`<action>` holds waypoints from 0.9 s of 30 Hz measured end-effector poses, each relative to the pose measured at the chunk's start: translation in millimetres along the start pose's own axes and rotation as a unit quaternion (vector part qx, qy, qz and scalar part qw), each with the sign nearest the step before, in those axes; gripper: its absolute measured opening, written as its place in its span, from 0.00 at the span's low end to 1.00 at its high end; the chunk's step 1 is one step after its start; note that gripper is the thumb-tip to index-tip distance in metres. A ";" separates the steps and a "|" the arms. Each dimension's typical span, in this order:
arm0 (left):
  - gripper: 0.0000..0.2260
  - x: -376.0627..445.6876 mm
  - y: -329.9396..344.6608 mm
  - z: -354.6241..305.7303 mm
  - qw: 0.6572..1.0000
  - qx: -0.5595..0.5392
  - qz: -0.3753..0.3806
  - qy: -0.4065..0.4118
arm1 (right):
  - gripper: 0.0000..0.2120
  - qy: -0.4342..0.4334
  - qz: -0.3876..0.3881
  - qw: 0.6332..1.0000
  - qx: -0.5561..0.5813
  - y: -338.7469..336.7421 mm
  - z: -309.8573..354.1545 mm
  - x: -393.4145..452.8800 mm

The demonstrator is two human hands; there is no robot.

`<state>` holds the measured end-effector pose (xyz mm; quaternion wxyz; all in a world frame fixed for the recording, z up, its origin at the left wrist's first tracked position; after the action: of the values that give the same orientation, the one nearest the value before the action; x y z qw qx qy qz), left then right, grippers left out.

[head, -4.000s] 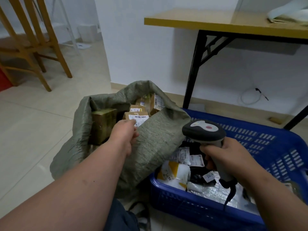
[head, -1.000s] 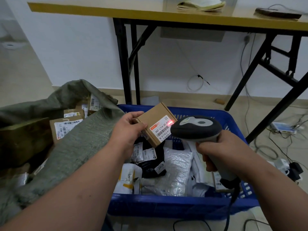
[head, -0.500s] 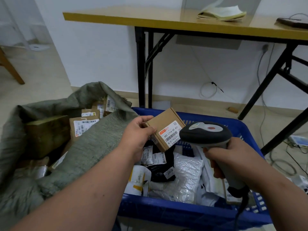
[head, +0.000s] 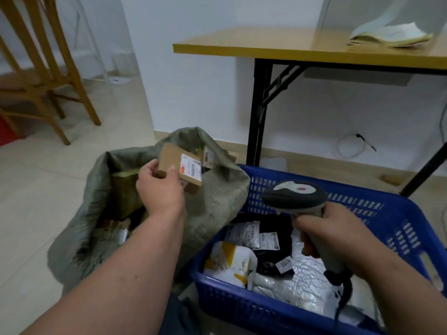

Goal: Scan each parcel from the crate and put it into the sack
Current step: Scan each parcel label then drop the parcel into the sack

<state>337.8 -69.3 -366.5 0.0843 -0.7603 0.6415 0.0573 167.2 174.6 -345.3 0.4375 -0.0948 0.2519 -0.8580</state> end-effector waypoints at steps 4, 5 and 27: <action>0.19 37.7 -30.5 2.9 0.992 0.050 -0.113 0.018 | 0.08 0.001 0.009 0.999 0.033 26.1 8.6 11.7; 0.20 49.0 -32.7 10.1 0.990 0.092 -0.111 -0.008 | 0.08 0.002 0.014 0.999 0.036 31.3 9.8 13.9; 0.25 -59.1 85.2 54.9 0.920 0.285 0.256 0.082 | 0.06 0.114 -0.174 0.977 0.035 -60.0 -67.2 -23.0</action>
<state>245.0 -15.0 -413.4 0.2270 -0.5157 0.8084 -0.1705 113.0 245.8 -370.5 0.2527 -0.0232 0.2497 -0.9345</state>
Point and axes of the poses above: each hand's wrist, its own x-axis towards the middle knuckle, its own y-axis out of the palm, z = x × y, the point moved 3 cm from there along x, towards the middle knuckle, and after that the axes turned 12 degrees about -y, right-handed, at the moved point
